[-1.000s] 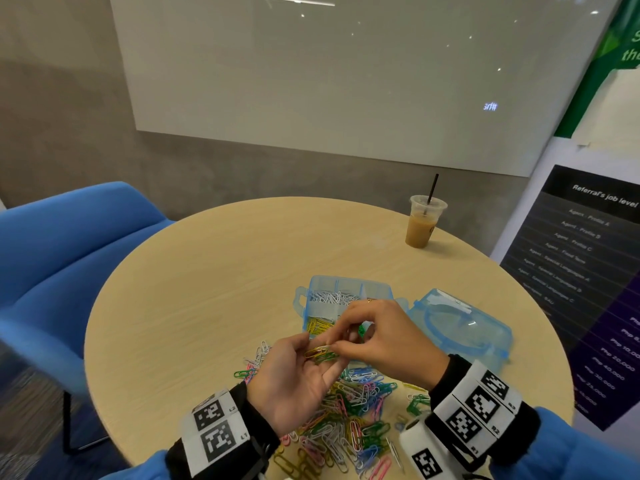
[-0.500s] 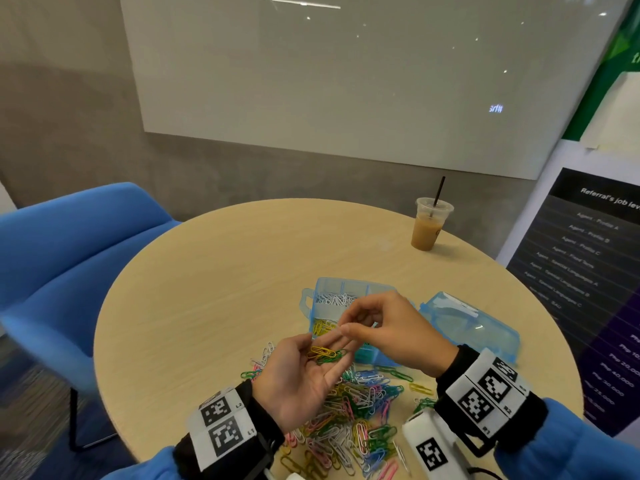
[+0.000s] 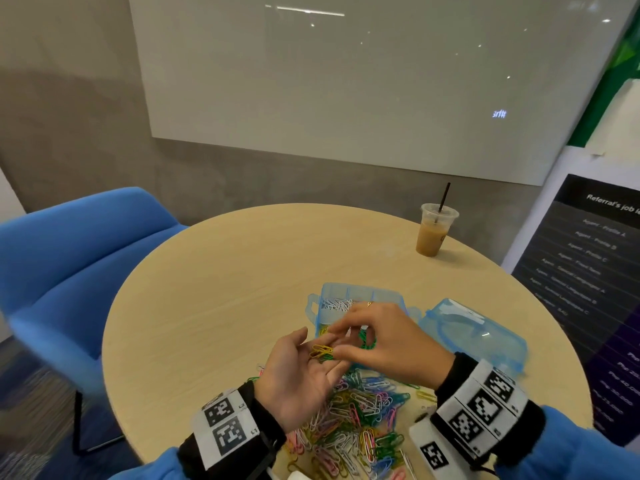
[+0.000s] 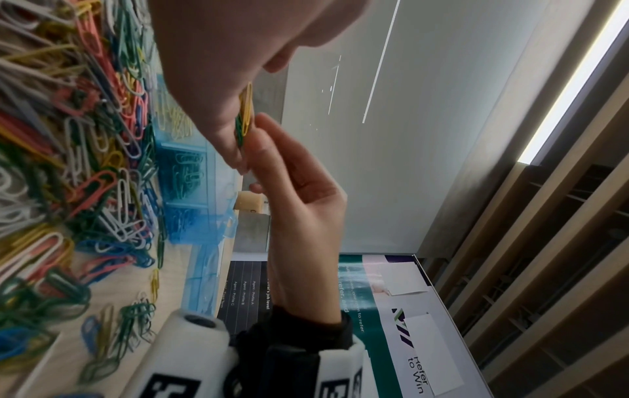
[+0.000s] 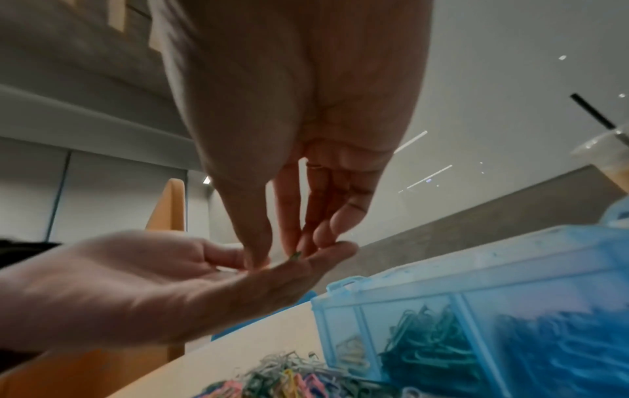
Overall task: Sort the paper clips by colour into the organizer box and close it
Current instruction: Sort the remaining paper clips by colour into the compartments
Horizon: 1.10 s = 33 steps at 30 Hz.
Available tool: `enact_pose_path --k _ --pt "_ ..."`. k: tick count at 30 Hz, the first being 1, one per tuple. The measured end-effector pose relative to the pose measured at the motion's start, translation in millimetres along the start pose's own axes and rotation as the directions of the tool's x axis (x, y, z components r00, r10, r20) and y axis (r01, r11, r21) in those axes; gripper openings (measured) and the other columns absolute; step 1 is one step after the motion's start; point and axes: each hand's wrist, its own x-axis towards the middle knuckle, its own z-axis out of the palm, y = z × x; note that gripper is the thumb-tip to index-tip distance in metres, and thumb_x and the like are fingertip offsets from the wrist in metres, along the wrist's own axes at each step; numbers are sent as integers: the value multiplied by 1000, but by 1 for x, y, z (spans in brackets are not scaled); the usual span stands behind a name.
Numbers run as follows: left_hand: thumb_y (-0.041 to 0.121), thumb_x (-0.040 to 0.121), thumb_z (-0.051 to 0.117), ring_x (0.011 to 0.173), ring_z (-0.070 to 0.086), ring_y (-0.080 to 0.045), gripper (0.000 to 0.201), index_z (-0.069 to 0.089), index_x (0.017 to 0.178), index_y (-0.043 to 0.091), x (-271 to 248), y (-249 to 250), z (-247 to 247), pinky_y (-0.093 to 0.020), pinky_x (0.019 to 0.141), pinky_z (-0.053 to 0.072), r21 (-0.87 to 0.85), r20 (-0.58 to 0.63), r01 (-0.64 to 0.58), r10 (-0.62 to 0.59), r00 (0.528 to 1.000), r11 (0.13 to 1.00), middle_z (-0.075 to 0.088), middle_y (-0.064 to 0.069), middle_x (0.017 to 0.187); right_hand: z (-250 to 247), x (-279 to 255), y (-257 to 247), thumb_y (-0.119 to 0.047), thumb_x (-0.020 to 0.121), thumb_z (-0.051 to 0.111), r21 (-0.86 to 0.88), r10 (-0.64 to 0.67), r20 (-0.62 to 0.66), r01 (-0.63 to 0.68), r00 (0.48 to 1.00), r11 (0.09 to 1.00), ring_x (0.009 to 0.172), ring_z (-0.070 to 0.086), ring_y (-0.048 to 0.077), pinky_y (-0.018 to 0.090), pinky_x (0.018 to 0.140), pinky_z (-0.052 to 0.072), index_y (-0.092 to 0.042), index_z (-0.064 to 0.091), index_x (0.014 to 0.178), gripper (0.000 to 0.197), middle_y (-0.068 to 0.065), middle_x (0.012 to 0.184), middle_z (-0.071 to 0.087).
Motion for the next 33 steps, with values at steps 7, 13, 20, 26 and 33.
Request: enact_pose_path --k 7,13,20,26,33 --pt "35 104 31 121 53 -32 59 44 134 -14 -6 -4 8 -41 105 43 -19 48 33 -32 998 999 56 -23 124 7 1 -4 -26 81 76 15 -40 3 40 999 999 80 58 3 10 68 40 -19 77 95 15 -10 82 64" --pt "37 104 30 117 51 -28 59 41 137 -11 -6 -5 9 -41 100 46 -11 42 50 -50 998 999 49 -16 123 9 4 -12 -21 83 71 -1 4 56 -4 998 1000 75 58 11 18 66 44 -14 72 87 7 -10 77 61" --pt "35 105 29 107 54 -25 57 42 134 -12 -4 -6 8 -30 88 53 -7 20 42 -41 999 999 54 -18 113 16 10 -12 -26 92 60 -142 38 164 -15 986 990 73 44 2 14 63 32 -20 58 87 8 -5 84 51" --pt "34 105 28 96 60 -28 52 43 131 -8 -2 -7 8 -34 91 50 43 19 8 -9 1000 999 57 -22 110 22 11 -10 -23 96 54 -137 22 149 -1 989 991 75 40 9 24 66 29 -17 57 90 9 4 89 53" --pt "36 106 29 117 60 -38 60 41 130 -18 -5 -1 8 -45 96 51 48 -34 -10 11 999 999 59 -30 125 15 19 -13 -21 94 57 39 42 -86 -39 995 998 75 52 16 27 69 41 -17 55 83 12 2 81 60"
